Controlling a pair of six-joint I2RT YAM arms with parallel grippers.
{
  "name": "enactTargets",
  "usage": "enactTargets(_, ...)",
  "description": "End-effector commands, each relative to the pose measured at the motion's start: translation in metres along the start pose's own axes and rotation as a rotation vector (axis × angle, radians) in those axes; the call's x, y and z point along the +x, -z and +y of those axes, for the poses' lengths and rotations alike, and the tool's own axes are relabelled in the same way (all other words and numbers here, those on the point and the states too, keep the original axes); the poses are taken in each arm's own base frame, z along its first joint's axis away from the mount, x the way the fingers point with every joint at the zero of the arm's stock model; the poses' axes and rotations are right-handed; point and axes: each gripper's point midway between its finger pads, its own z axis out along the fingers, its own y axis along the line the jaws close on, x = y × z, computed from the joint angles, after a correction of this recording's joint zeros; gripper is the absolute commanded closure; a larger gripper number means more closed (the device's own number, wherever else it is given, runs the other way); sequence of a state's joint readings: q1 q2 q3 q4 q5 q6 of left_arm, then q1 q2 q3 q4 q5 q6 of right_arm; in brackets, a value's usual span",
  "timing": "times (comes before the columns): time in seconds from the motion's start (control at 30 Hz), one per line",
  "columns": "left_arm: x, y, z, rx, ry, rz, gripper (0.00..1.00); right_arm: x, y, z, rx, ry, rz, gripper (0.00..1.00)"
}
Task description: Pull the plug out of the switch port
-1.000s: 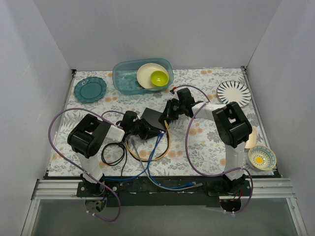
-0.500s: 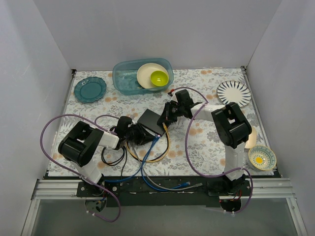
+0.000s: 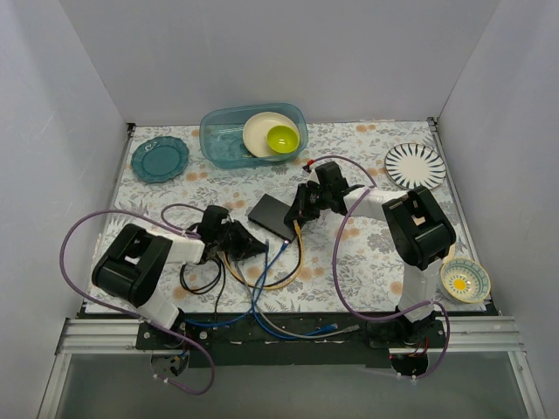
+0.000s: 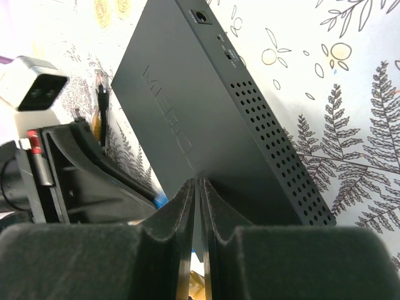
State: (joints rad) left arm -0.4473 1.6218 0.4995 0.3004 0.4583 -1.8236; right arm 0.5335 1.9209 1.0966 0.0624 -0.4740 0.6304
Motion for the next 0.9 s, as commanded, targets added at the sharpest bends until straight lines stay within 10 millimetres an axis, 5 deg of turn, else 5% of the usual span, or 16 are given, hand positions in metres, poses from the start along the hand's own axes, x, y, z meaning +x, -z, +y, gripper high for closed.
enactTargets(0.0, -0.004, 0.031, 0.078, -0.274, 0.065, -0.07, 0.98, 0.061, -0.004, -0.078, 0.265, -0.068, 0.151, 0.84)
enactTargets(0.2, -0.039, 0.093, 0.105, -0.374, 0.136, -0.253, 1.0, 0.065, -0.007, -0.082, 0.272, -0.085, 0.16, 0.85)
enactTargets(0.27, -0.05, 0.104, 0.096, -0.383, 0.111, -0.295, 0.99, 0.065, -0.008, -0.083, 0.276, -0.08, 0.16, 0.85)
enactTargets(0.33, -0.052, 0.104, 0.085, -0.35, 0.126, -0.292, 0.74, 0.064, -0.007, -0.083, 0.277, -0.077, 0.16, 0.86)
enactTargets(0.6, -0.089, 0.094, -0.028, 0.031, -0.051, -0.309, 0.46, 0.059, -0.005, -0.081, 0.288, -0.066, 0.157, 0.86)
enactTargets(0.63, -0.089, 0.09, -0.038, 0.056, -0.081, -0.296, 0.35, 0.058, -0.005, -0.08, 0.288, -0.065, 0.156, 0.86)
enactTargets(0.73, -0.067, 0.064, -0.073, 0.123, -0.209, -0.183, 0.35, 0.056, -0.005, -0.079, 0.29, -0.066, 0.153, 0.86)
enactTargets(0.87, -0.019, 0.021, -0.081, 0.123, -0.3, -0.001, 0.43, 0.055, -0.006, -0.079, 0.291, -0.07, 0.149, 0.86)
